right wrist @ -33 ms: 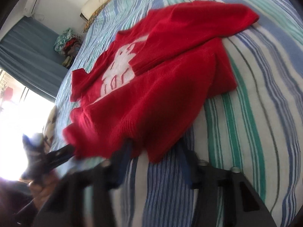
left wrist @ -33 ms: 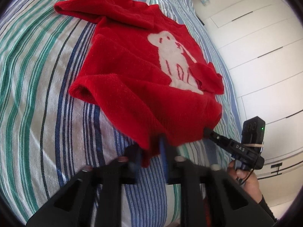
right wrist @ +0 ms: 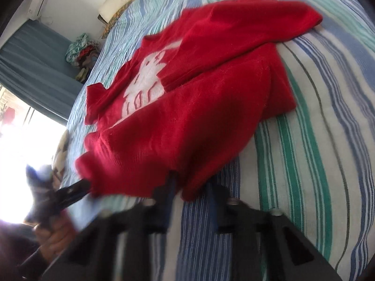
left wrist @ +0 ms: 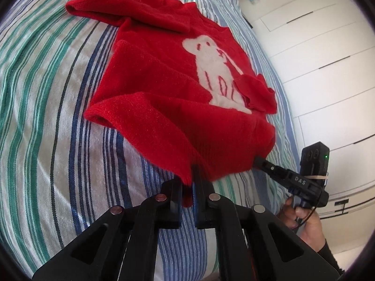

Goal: Fold small clothes
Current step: 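Grasp the hem of the red sweater with both grippers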

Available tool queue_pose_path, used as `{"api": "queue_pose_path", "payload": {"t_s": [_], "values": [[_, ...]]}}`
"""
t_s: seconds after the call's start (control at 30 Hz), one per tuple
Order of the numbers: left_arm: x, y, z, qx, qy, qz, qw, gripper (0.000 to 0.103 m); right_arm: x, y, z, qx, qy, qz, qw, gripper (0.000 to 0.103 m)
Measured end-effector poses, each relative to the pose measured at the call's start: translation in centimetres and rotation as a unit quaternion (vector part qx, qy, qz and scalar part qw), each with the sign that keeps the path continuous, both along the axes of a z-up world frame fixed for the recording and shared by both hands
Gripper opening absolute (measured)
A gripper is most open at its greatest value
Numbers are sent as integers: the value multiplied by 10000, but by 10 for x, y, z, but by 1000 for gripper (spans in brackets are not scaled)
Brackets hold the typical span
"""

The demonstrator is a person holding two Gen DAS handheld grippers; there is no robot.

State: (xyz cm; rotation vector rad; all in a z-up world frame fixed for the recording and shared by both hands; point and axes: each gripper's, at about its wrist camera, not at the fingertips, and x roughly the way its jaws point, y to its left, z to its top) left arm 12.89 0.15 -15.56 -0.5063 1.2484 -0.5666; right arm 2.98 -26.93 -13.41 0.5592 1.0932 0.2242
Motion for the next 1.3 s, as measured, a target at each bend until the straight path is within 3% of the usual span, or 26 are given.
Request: {"api": "queue_pose_path", "payload": {"t_s": [0.07, 0.17, 0.27, 0.37, 0.43, 0.5, 0.6, 0.67, 0.8, 0.93, 1.0, 1.07, 1.1, 1.17, 1.2, 1.23, 1.3], "values": [[-6, 11, 14, -130, -155, -118, 9997, 4, -7, -5, 11, 197, 43, -27, 9998, 6], [-21, 29, 39, -231, -354, -545, 9976, 4, -29, -10, 45, 114, -12, 258, 9996, 6], [-34, 34, 46, 52, -278, -1101, 9935, 4, -54, -22, 71, 208, 162, 459, 9986, 6], [-46, 27, 33, 404, 25, -1478, 9882, 4, -66, -28, 69, 48, 670, 614, 9959, 6], [-54, 18, 19, 644, 203, -1594, 9849, 10, -70, -27, 54, -254, 1102, 642, 9915, 6], [-59, 14, 8, 864, 262, -1566, 9835, 12, -73, -23, 37, -414, 1485, 614, 9861, 6], [-62, 26, 1, 506, 407, -1234, 9902, 28, -76, -21, 24, -408, 1620, 478, 9848, 6], [-62, 30, 0, 333, 429, -1066, 9928, 28, -75, -19, 21, -370, 1559, 372, 9864, 6], [-64, 19, 1, 317, 400, -1178, 9917, 26, -70, -13, 16, -401, 1441, 364, 9881, 6], [-71, 8, 6, 571, 284, -1337, 9890, 26, -70, -13, 14, -363, 1435, 309, 9885, 8], [-72, 8, 5, 611, 297, -1279, 9895, 26, -70, -15, 14, -388, 1427, 313, 9885, 15], [-73, 9, 5, 644, 319, -1225, 9899, 21, -69, -16, 14, -359, 1414, 297, 9888, 24], [-71, 6, 4, 712, 317, -1227, 9894, 11, -67, -15, 14, -326, 1403, 289, 9891, 28], [-73, 5, 5, 927, 312, -1215, 9878, 5, -64, -14, 12, -295, 1353, 305, 9899, 28], [-73, 4, 5, 1060, 335, -1151, 9871, 4, -61, -11, 10, -347, 1351, 370, 9895, 21], [-74, 5, 6, 1155, 384, -1089, 9866, 3, -59, -9, 8, -506, 1405, 411, 9879, 4], [-78, 10, 9, 1309, 470, -970, 9855, 3, -58, -3, 10, -907, 1532, 441, 9830, 4]]}}
